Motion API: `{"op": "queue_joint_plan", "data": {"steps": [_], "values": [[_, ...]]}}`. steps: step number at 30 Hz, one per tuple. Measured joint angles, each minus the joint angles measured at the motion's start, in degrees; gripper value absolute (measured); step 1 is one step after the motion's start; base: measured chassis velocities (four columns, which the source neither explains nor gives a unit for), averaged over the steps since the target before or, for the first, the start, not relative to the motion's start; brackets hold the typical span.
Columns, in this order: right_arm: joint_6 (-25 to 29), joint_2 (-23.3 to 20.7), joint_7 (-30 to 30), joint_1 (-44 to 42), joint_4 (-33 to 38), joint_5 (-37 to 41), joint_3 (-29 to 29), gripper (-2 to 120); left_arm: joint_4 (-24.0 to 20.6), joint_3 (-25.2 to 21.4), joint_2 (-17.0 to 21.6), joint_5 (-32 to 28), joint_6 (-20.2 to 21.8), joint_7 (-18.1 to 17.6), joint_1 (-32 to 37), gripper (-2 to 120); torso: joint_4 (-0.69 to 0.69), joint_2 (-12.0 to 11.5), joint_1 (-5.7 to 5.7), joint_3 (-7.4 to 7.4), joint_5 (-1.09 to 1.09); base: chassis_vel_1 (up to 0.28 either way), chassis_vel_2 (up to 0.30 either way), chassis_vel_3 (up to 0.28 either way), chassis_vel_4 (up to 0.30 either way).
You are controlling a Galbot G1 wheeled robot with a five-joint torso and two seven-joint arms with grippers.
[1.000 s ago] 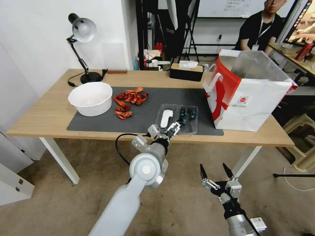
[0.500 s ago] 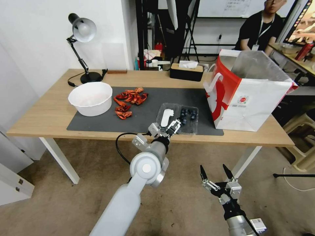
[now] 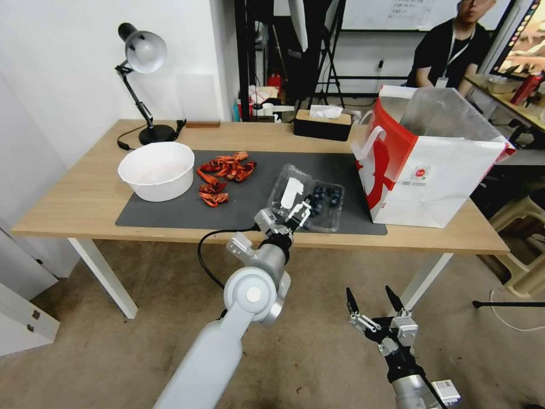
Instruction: Close the takeout container lid, then place the container into the takeout bag.
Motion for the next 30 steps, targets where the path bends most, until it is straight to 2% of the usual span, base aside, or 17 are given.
{"op": "queue_joint_plan", "data": {"steps": [3,4,7,8,12,13,16,17,20,21,24,28,30], "values": [[0.04,0.01,0.06,-0.09,0.0,-0.16,0.0,100,0.47,0.66,0.96,3.86,-1.08,3.83,0.36,100,0.0,0.0,0.0,0.0,0.0,0.0,0.0,0.0,0.0],[0.04,0.01,0.06,-0.09,0.0,-0.16,0.0,100,0.47,0.66,0.96,3.86,-1.08,3.83,0.36,100,0.0,0.0,0.0,0.0,0.0,0.0,0.0,0.0,0.0],[0.12,0.03,0.13,-0.15,0.01,-0.39,0.0,100,1.25,1.54,1.79,9.27,-2.13,7.6,0.52,100,0.0,-0.01,0.0,0.0,0.0,0.0,0.0,0.0,0.0],[0.12,0.03,0.13,-0.15,0.01,-0.39,0.0,100,1.25,1.54,1.79,9.27,-2.13,7.6,0.52,100,0.0,-0.01,0.0,0.0,0.0,0.0,0.0,0.0,0.0],[0.43,0.21,0.2,-0.3,0.0,-0.85,-0.06,100,2.6,2.16,2.64,14.61,-2.7,14.65,0.02,100,0.0,-0.01,0.01,0.0,0.0,0.0,0.0,0.0,0.0],[0.43,0.21,0.2,-0.3,0.0,-0.85,-0.06,100,2.6,2.16,2.64,14.61,-2.7,14.65,0.02,100,0.0,-0.01,0.01,0.0,0.0,0.0,0.0,0.0,0.0],[0.66,0.29,0.22,-0.46,0.0,-1.03,-0.04,100,4.04,2.42,3.48,17.62,-3.23,19.05,-0.56,100,0.0,-0.01,0.01,0.0,0.0,0.0,0.0,0.0,0.0],[0.66,0.29,0.22,-0.46,0.0,-1.03,-0.04,100,4.04,2.42,3.48,17.62,-3.23,19.05,-0.56,100,0.0,-0.01,0.01,0.0,0.0,0.0,0.0,0.0,0.0],[0.96,0.31,0.22,-0.76,-0.04,-1.09,0.14,100,5.07,2.2,4.6,18.75,-3.32,23.0,-1.35,100,0.0,-0.01,0.01,0.0,0.0,0.0,0.0,0.0,0.0],[0.96,0.31,0.22,-0.76,-0.04,-1.09,0.14,100,5.07,2.2,4.6,18.75,-3.32,23.0,-1.35,100,0.0,-0.01,0.01,0.0,0.0,0.0,0.0,0.0,0.0],[1.09,0.4,0.2,-1.02,-0.06,-1.22,0.2,100,6.21,2.42,6.08,20.1,-3.09,27.55,-2.47,100,0.0,-0.01,0.01,0.0,0.0,0.0,0.0,0.0,0.0],[1.09,0.55,0.2,-1.02,-0.04,-1.5,0.12,100,7.41,3.87,7.12,21.42,-2.07,29.88,-3.89,100,0.0,-0.01,0.01,0.0,0.0,0.0,0.0,0.0,0.0],[1.09,0.55,0.2,-1.02,-0.04,-1.5,0.12,100,7.41,3.87,7.12,21.42,-2.07,29.88,-3.89,100,0.0,-0.01,0.01,0.0,0.0,0.0,0.0,0.0,0.0]]}}
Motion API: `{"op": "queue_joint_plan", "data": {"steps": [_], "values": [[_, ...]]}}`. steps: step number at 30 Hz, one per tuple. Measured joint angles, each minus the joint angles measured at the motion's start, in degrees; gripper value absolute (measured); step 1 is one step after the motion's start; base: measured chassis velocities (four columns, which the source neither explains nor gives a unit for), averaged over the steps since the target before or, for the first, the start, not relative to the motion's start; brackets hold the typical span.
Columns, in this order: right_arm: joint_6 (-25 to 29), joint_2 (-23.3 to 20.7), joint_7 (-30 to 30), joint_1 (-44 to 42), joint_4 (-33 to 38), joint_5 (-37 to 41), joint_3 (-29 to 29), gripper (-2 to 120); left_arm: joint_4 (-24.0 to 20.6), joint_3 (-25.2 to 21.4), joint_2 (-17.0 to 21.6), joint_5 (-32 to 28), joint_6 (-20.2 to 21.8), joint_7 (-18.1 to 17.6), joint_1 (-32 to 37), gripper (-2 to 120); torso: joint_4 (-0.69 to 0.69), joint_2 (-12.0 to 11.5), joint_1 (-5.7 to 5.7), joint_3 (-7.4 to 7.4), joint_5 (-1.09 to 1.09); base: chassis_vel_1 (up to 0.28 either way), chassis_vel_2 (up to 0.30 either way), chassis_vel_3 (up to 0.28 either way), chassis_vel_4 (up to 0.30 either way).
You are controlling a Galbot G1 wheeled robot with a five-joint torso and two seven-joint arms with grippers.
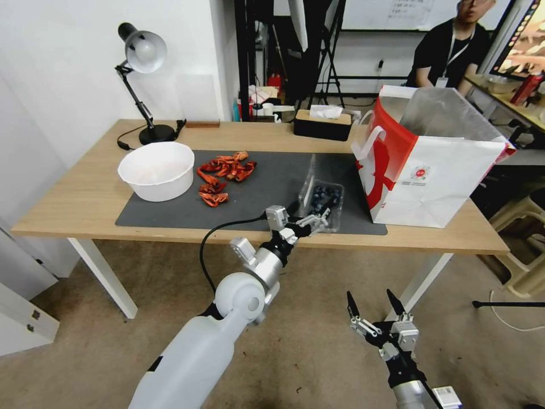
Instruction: Close the takeout container lid, then place the container into the takeout bag.
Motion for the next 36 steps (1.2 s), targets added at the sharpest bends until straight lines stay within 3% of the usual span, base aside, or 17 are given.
{"op": "queue_joint_plan", "data": {"steps": [7,14,18,20,21,24,25,27,31,36], "values": [[-0.11,0.62,0.06,0.03,0.21,-0.9,-0.15,100,2.31,3.31,0.65,0.4,1.57,1.7,-3.04,100,-0.01,0.0,0.0,0.0,0.0,0.0,0.0,0.0,0.0],[-0.11,0.9,0.14,-0.02,0.26,-1.12,-0.02,100,1.73,4.98,1.84,-5.62,7.84,-1.49,-5.65,100,0.0,0.01,0.0,0.0,0.0,0.0,0.0,0.0,0.0],[-0.12,0.94,0.17,0.01,0.25,-1.14,0.0,100,0.61,5.89,2.85,-9.12,11.83,-5.74,-7.21,100,0.0,0.01,0.0,0.0,0.0,0.0,0.0,0.0,0.0],[-0.17,0.93,0.17,0.06,0.2,-1.14,-0.01,100,-0.22,5.77,3.1,-13.75,14.96,-9.97,-8.58,100,-0.01,0.01,0.0,0.0,0.0,0.0,0.0,0.0,0.0],[-0.17,0.93,0.17,0.06,0.2,-1.14,-0.01,100,-0.22,5.77,3.1,-13.75,14.96,-9.97,-8.58,100,-0.01,0.01,0.0,0.0,0.0,0.0,0.0,0.0,0.0],[-0.23,0.89,0.18,0.33,-0.04,-1.14,-0.04,100,-1.28,4.64,3.07,-21.09,19.68,-17.82,-10.55,98,0.0,0.01,0.0,0.0,0.0,0.0,0.0,0.0,0.0],[-0.23,0.89,0.18,0.33,-0.04,-1.14,-0.04,100,-1.28,4.64,3.07,-21.09,19.68,-17.82,-10.55,98,0.0,0.01,0.0,0.0,0.0,0.0,0.0,0.0,0.0],[-0.35,0.87,0.19,0.47,-0.09,-1.12,-0.16,100,-1.67,4.07,2.91,-26.01,23.71,-24.06,-12.01,95,0.0,0.01,0.0,0.0,0.0,0.0,0.0,0.0,0.0],[-0.51,0.74,0.18,0.56,-0.1,-1.09,-0.32,100,-1.53,3.79,2.76,-30.45,27.5,-28.18,-13.74,91,0.0,0.01,0.0,0.0,0.01,0.0,0.0,0.0,0.0],[-0.59,0.44,0.17,0.59,0.01,-0.89,-0.3,100,-0.29,3.85,2.28,-32.74,28.55,-30.2,-15.4,83,0.0,0.01,-0.01,0.0,0.0,0.0,0.0,0.0,0.0]]}}
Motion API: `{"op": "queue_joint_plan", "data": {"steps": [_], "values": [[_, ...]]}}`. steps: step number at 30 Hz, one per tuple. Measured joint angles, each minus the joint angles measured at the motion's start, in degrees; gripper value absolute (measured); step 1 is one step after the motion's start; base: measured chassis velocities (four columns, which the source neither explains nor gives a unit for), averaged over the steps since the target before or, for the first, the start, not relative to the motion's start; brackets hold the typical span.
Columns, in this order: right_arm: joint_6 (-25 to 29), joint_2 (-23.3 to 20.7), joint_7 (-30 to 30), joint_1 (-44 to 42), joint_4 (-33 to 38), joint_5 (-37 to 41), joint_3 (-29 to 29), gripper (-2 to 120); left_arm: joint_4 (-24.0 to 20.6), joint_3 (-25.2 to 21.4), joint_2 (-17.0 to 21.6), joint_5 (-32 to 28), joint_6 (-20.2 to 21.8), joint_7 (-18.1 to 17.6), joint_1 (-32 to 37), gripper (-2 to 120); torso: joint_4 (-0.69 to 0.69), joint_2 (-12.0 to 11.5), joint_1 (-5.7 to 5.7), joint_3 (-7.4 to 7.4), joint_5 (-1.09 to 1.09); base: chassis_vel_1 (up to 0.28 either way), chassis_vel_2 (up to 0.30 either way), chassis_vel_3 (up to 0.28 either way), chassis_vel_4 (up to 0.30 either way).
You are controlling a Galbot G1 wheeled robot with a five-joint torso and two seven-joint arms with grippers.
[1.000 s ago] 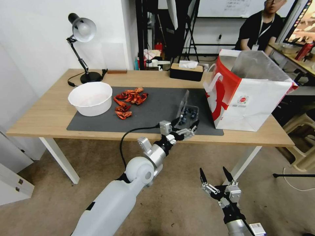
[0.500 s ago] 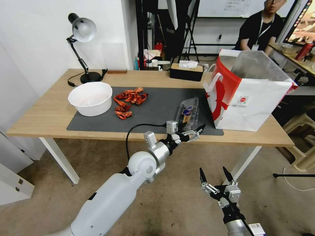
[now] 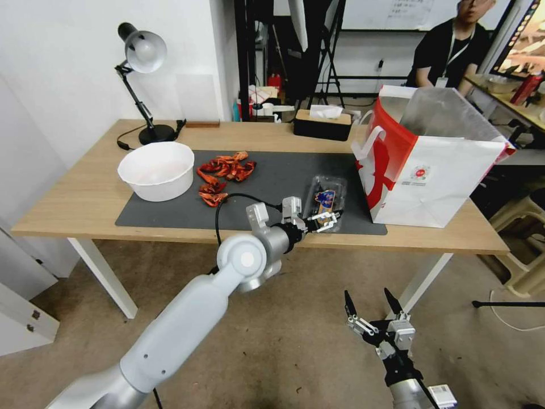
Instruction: Close the takeout container lid, then place the container into the takeout bag.
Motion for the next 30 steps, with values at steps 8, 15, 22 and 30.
{"op": "queue_joint_plan", "data": {"steps": [8,15,22,30], "values": [[-0.89,-0.9,-1.36,0.03,1.85,2.58,0.25,100,1.05,0.53,-0.54,-0.4,-0.01,-2.36,-1.84,53,0.0,0.0,0.0,0.0,0.0,0.0,0.0,0.0,0.0],[-3.27,-2.97,-3.36,1.81,4.81,6.74,1.53,100,0.64,0.93,-0.06,0.2,0.32,-5.71,-2.05,27,0.0,0.0,0.0,0.0,0.0,0.0,0.0,0.0,0.0],[-6.3,-5.27,-6.88,4.22,6.7,14.89,3.28,100,0.43,1.19,0.18,0.22,0.84,-6.99,-2.59,5,0.0,0.0,0.0,0.0,0.0,0.0,0.0,0.0,0.0],[-12.81,-8.84,-9.51,9.98,9.2,32.74,5.8,100,0.69,1.43,0.35,0.37,0.94,-7.3,-3.03,0,0.0,0.0,0.0,0.0,0.0,0.0,0.0,0.0,0.0]]}}
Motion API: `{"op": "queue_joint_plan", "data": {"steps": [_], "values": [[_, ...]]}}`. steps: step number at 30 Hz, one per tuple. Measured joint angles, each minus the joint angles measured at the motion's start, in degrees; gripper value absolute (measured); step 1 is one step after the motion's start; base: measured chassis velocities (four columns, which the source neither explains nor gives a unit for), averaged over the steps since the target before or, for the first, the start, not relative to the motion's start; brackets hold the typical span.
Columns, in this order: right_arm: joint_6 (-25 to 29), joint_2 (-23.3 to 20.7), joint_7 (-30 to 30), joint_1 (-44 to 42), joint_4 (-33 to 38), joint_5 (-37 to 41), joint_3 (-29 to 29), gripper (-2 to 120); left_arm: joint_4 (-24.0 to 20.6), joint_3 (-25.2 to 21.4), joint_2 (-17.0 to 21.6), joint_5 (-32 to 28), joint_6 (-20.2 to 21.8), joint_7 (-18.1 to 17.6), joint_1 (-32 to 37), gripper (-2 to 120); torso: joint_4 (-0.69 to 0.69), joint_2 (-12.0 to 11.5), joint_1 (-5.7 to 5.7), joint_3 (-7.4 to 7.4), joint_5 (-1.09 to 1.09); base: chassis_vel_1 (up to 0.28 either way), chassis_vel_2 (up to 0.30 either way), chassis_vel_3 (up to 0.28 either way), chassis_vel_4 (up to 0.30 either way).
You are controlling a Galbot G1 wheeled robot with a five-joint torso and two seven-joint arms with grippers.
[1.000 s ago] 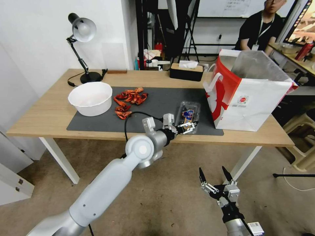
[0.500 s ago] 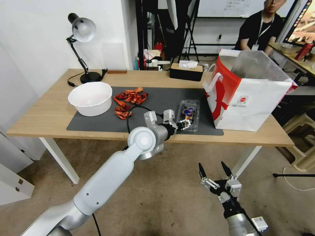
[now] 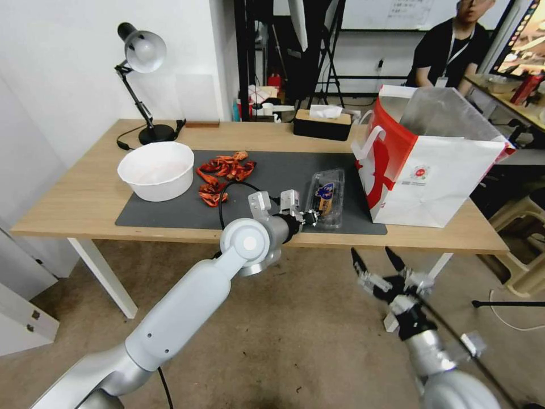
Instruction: Close the takeout container lid, then place the container into the takeout bag.
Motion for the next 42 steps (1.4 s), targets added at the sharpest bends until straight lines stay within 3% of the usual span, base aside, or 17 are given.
{"op": "queue_joint_plan", "data": {"steps": [3,4,7,8,11,23,30,42], "values": [[-3.28,-1.76,4.25,4.29,1.0,9.78,0.42,100,0.11,-0.01,0.14,0.29,0.01,-0.02,0.06,0,0.0,0.0,0.0,0.0,0.01,0.0,0.0,0.0,0.0],[-3.28,-1.76,4.25,4.29,1.0,9.78,0.42,100,0.11,-0.01,0.14,0.29,0.01,-0.02,0.06,0,0.0,0.0,0.0,0.0,0.01,0.0,0.0,0.0,0.0],[-8.16,-3.47,12.25,10.16,2.13,20.9,-0.43,100,0.14,-0.02,0.34,0.88,0.04,-0.01,0.49,0,0.0,0.0,0.0,0.0,0.0,0.0,0.0,0.0,0.0],[-8.16,-3.47,12.25,10.16,2.13,20.9,-0.43,100,0.14,-0.02,0.34,0.88,0.04,-0.01,0.49,0,0.0,0.0,0.0,0.0,0.0,0.0,0.0,0.0,0.0],[-15.1,-4.47,23.09,17.4,1.71,29.73,-2.44,100,0.15,-0.02,0.42,1.25,0.1,-0.04,0.61,0,0.02,0.0,0.01,0.0,0.0,0.0,0.0,0.0,0.0],[-22.07,-5.68,32.39,25.9,-1.52,34.38,-5.59,100,1.05,1.05,0.28,1.75,-0.06,-0.02,-0.31,0,0.01,-0.01,0.0,0.0,0.0,0.0,0.0,0.0,0.0],[-25.93,-4.97,37.11,28.27,-2.69,36.28,-5.31,100,3.66,4.55,-0.88,1.73,-0.62,0.51,-3.35,0,0.0,-0.01,0.01,0.0,0.01,0.0,0.0,0.0,0.0],[-30.83,-4.5,39.68,34.98,-6.87,39.64,-8.41,100,4.1,5.23,-0.51,1.62,-1.47,0.36,-4.11,0,0.0,0.0,0.01,0.0,0.0,0.0,0.0,0.0,0.0]]}}
